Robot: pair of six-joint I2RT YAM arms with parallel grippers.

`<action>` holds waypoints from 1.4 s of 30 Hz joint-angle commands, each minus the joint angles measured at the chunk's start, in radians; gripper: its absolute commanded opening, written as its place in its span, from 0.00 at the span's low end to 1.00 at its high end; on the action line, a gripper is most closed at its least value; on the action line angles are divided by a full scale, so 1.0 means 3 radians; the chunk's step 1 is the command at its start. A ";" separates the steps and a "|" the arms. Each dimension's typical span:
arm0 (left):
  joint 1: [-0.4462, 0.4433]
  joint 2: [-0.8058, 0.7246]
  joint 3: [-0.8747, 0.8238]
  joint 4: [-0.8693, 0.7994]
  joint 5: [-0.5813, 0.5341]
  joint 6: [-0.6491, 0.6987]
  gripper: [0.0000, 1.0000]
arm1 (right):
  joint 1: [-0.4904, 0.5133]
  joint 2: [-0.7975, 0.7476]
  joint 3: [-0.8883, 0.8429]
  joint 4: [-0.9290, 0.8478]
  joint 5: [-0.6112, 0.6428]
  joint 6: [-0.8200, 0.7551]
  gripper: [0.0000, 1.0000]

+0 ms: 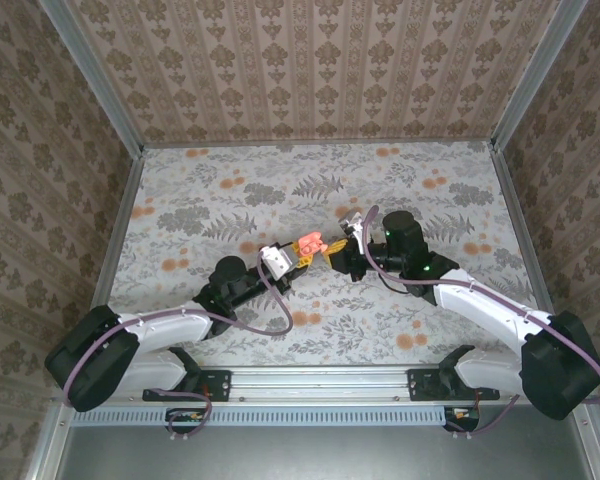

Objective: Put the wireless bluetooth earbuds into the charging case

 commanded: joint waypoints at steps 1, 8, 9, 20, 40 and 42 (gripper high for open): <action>-0.0052 -0.0063 -0.0004 0.0078 0.0025 0.0092 0.16 | 0.0037 0.0033 0.0124 0.0111 0.0016 0.0052 0.15; -0.0078 -0.0067 -0.0004 0.0038 0.0048 0.0137 0.16 | 0.0042 0.0056 0.0171 0.0110 0.0031 0.0061 0.17; -0.0080 -0.0067 -0.0005 0.0035 0.0048 0.0141 0.16 | 0.0042 0.0061 0.0176 0.0110 0.0031 0.0067 0.18; -0.0103 -0.0083 0.0007 0.0015 0.0043 0.0171 0.16 | 0.0052 0.0096 0.0221 0.0095 0.0026 0.0113 0.22; -0.0134 -0.0042 0.0046 -0.0024 0.0017 0.0210 0.16 | 0.0073 0.0077 0.0297 0.0076 0.0026 0.0163 0.25; -0.0133 -0.0046 0.0042 -0.0021 0.0023 0.0209 0.16 | 0.0078 0.0077 0.0303 0.0065 0.0034 0.0170 0.26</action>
